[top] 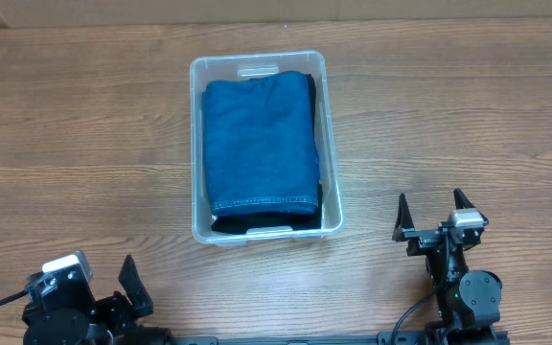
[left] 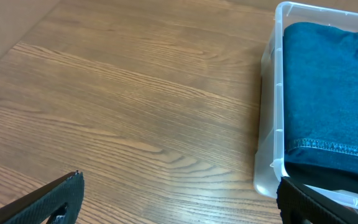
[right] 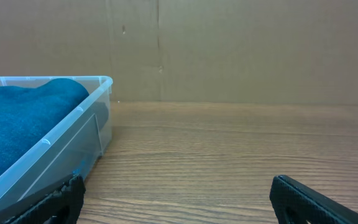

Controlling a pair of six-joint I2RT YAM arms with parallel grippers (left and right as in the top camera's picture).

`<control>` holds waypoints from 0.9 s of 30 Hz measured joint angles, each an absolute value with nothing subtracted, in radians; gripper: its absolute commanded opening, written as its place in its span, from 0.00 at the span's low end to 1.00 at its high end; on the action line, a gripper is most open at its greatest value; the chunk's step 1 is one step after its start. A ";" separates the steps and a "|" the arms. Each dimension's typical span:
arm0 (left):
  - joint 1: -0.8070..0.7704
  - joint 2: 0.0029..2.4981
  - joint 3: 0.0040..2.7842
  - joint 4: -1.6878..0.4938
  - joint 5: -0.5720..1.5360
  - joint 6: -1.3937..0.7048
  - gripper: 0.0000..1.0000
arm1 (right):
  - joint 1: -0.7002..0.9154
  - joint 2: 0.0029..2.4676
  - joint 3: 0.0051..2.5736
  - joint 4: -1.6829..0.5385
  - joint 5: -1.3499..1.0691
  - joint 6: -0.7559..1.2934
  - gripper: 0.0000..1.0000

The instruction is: Pack container

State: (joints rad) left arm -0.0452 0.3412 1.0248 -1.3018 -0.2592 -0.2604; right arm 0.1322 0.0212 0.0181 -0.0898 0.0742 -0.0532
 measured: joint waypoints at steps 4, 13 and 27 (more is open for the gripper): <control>-0.045 0.341 1.025 -1.302 -0.259 -0.260 1.00 | 0.132 0.021 0.018 -0.090 0.074 -0.053 1.00; -0.045 0.176 0.751 -1.003 -0.216 -0.222 1.00 | 0.132 0.022 0.018 -0.089 0.073 -0.053 1.00; -0.045 0.022 0.012 -0.081 0.028 -0.023 1.00 | 0.131 0.022 0.018 -0.090 0.067 -0.053 1.00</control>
